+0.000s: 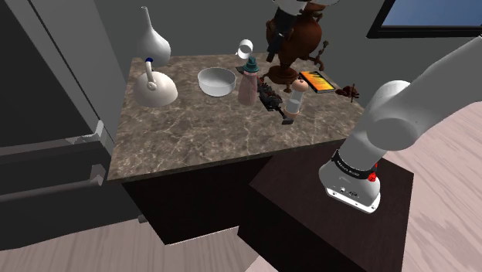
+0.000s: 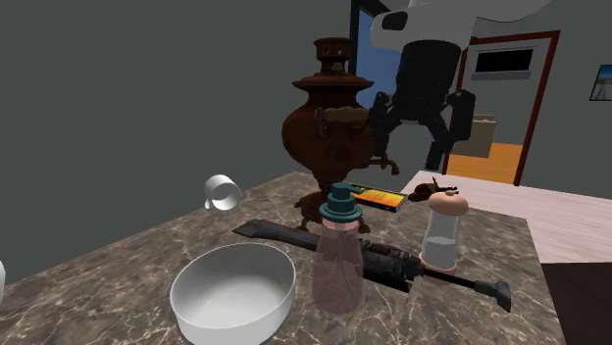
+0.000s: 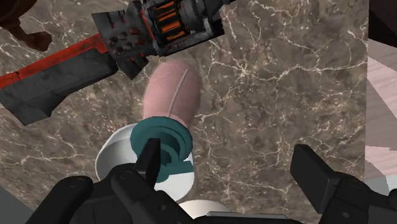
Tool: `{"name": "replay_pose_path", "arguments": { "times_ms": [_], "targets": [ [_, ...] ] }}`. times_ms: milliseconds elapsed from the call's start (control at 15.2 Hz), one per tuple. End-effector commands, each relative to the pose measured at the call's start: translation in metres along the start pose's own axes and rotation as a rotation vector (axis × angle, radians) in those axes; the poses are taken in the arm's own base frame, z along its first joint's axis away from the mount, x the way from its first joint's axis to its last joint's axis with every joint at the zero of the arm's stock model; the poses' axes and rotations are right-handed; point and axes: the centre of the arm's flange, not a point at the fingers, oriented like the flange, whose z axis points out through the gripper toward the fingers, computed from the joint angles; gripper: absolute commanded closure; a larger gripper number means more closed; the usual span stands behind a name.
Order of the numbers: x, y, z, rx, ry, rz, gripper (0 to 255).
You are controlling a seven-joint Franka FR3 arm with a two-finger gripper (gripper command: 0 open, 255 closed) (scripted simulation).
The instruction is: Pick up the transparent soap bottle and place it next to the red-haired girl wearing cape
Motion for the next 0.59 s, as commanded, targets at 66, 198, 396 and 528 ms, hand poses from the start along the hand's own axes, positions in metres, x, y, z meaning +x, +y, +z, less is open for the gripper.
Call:
{"name": "replay_pose_path", "arguments": {
  "times_ms": [66, 198, 396, 528],
  "targets": [
    [0.005, 0.03, 0.032, 0.006, 0.003, -0.075, 0],
    [0.01, 0.048, 0.051, 0.012, 0.005, -0.122, 0],
    [0.018, 0.069, 0.075, 0.019, 0.009, -0.179, 0],
    [0.018, 0.069, 0.085, 0.019, 0.009, -0.179, 0]
  ]
}}
